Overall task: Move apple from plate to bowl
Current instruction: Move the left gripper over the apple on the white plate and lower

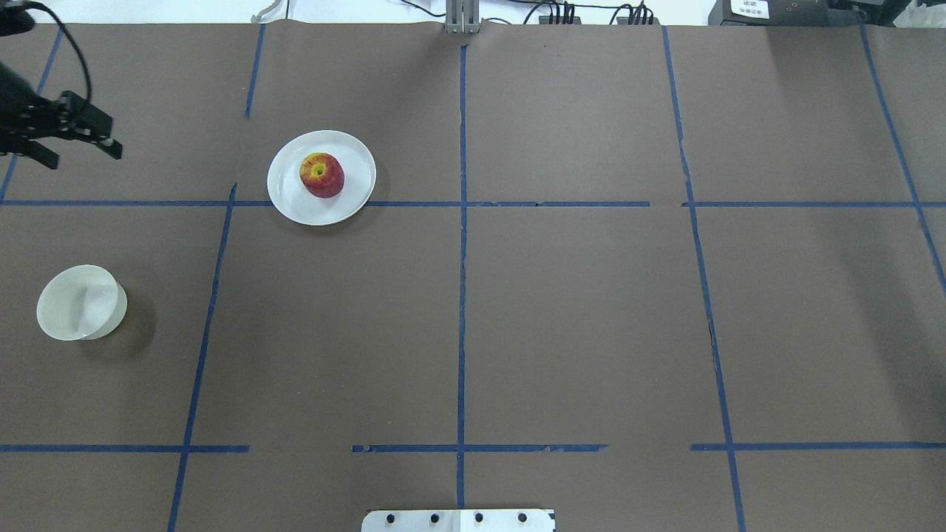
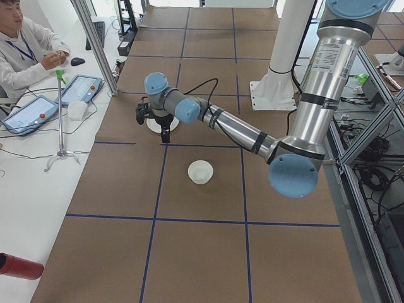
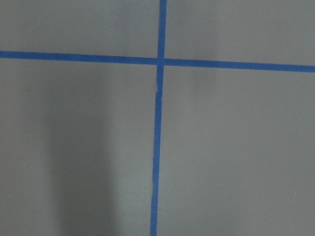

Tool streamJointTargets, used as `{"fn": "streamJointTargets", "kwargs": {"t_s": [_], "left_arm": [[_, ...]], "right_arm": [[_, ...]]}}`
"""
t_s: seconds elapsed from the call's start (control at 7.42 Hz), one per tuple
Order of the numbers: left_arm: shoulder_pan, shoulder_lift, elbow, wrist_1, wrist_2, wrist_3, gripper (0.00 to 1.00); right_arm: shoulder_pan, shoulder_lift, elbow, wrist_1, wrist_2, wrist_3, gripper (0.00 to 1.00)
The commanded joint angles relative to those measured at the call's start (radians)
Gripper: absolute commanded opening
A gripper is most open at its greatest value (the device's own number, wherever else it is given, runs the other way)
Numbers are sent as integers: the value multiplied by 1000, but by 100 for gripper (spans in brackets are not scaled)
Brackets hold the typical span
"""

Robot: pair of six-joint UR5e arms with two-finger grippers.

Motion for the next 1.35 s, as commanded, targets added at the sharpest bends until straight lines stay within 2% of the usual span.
{"fn": "streamJointTargets", "kwargs": {"t_s": [0.0, 0.27, 0.4, 0.81, 1.21], "left_arm": [[123, -193, 190, -52, 27, -198, 100], [192, -296, 405, -295, 114, -434, 100], [217, -323, 462, -339, 122, -455, 100], [237, -418, 582, -377, 147, -463, 100], [274, -418, 589, -405, 179, -487, 100]], "right_arm": [[0, 0, 0, 0, 0, -1, 100], [0, 0, 1, 0, 0, 0, 100], [0, 0, 1, 0, 0, 0, 100], [0, 0, 1, 1, 0, 0, 100], [0, 0, 1, 0, 0, 0, 100]]}}
